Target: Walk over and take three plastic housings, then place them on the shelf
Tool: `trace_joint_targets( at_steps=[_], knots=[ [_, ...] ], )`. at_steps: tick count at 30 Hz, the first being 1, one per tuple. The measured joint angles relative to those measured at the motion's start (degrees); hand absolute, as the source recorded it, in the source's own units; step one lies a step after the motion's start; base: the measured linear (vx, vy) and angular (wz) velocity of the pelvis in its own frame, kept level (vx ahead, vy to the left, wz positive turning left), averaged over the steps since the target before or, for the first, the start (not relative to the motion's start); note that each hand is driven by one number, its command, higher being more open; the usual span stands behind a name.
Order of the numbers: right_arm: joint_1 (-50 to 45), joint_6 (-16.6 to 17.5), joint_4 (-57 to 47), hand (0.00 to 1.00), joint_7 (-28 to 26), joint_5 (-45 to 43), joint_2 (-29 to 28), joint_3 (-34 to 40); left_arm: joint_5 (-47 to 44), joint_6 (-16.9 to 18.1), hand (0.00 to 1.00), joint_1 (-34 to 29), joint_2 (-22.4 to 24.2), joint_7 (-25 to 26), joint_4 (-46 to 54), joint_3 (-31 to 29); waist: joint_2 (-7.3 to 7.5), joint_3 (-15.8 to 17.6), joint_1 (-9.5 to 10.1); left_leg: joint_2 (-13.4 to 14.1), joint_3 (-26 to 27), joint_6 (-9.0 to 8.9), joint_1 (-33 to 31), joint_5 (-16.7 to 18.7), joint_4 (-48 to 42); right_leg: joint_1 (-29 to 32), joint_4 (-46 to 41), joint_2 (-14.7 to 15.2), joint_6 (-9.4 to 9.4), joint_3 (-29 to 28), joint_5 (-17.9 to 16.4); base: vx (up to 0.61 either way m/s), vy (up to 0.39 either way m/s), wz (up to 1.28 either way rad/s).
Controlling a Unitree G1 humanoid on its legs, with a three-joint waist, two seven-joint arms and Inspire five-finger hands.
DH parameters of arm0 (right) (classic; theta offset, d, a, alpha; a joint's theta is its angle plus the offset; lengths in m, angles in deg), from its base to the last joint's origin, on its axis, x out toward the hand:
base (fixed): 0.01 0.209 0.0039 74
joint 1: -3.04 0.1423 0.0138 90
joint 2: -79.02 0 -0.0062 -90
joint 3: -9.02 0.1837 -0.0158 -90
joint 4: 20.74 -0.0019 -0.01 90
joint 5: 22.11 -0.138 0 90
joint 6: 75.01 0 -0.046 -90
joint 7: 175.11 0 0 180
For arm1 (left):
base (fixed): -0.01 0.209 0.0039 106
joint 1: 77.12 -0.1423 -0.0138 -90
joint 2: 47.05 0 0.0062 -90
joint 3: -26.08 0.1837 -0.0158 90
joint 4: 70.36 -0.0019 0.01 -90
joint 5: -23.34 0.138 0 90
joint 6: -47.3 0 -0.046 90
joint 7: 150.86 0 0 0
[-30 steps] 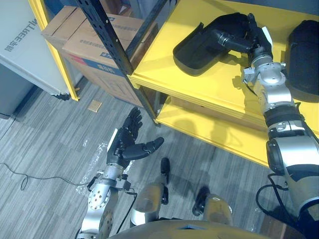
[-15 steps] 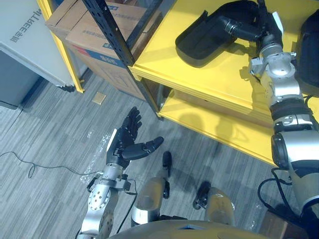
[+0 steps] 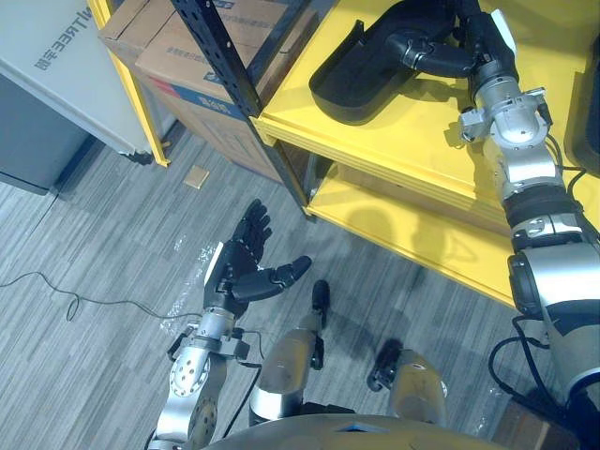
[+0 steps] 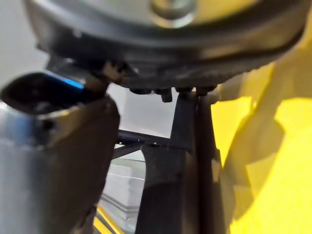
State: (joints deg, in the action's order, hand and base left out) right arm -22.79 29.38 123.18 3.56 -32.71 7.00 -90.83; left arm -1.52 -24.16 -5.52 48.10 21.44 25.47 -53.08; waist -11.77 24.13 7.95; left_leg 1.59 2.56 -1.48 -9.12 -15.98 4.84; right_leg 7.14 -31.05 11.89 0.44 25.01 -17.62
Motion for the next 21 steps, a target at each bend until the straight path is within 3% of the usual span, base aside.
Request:
trace_joint_targets(
  at_steps=[8, 11, 14, 16, 21],
  knots=[
    [1.85, -0.05, -2.50, 1.00, 11.27, 9.59, 0.16, 0.60, 0.57, 1.79, 1.00, 0.04, -0.06, -0.39, 0.01, 0.18, 0.03, 0.00, -0.52, 0.43, 0.44, -0.12, 0.20, 0.26, 0.02, -0.39, 1.25, -0.70, 0.43, -0.36, 0.43, 0.02, -0.009, -0.03],
    [0.55, -0.23, -12.25, 1.00, 14.84, 10.34, 0.27, 4.32, 0.97, 3.11, 1.00, 0.63, -0.55, -0.31, 0.05, 0.17, 0.10, -0.03, -0.76, 1.36, 1.47, -0.20, 0.98, 0.61, 0.01, -1.56, 3.92, -2.14, 0.56, -1.24, 1.94, 0.05, 0.002, -0.20],
    [-5.39, -0.47, -28.95, 1.00, 16.99, 10.11, 1.30, 8.27, 4.67, 4.74, 1.00, 1.33, -0.63, 1.37, 1.77, -0.07, 0.64, -0.27, -2.14, 1.46, 2.37, 0.22, 3.34, 1.59, 0.01, -5.00, 7.59, -2.91, 1.41, -1.74, 3.38, 0.08, 0.039, -0.16],
    [-9.40, -0.71, -38.32, 1.00, 16.74, 9.60, 1.57, 9.62, 6.08, 5.61, 1.00, 3.04, -1.16, 2.74, 3.40, -1.04, 1.78, -1.13, -2.86, 1.87, 3.84, 0.25, 3.87, 2.28, 0.01, -5.68, 9.68, -3.64, 1.65, -3.05, 4.56, 0.09, 0.068, -0.36],
    [-23.83, -1.66, -53.72, 1.00, 11.35, 5.48, 1.56, 11.98, 7.49, 6.29, 1.00, 12.28, -3.78, 8.79, 3.68, -5.67, 7.31, -5.21, -6.48, 2.21, 7.90, 0.53, 6.30, 4.16, 0.05, -8.44, 15.50, -4.96, 2.50, -6.59, 7.48, 0.07, 0.040, -0.39]
  ],
)
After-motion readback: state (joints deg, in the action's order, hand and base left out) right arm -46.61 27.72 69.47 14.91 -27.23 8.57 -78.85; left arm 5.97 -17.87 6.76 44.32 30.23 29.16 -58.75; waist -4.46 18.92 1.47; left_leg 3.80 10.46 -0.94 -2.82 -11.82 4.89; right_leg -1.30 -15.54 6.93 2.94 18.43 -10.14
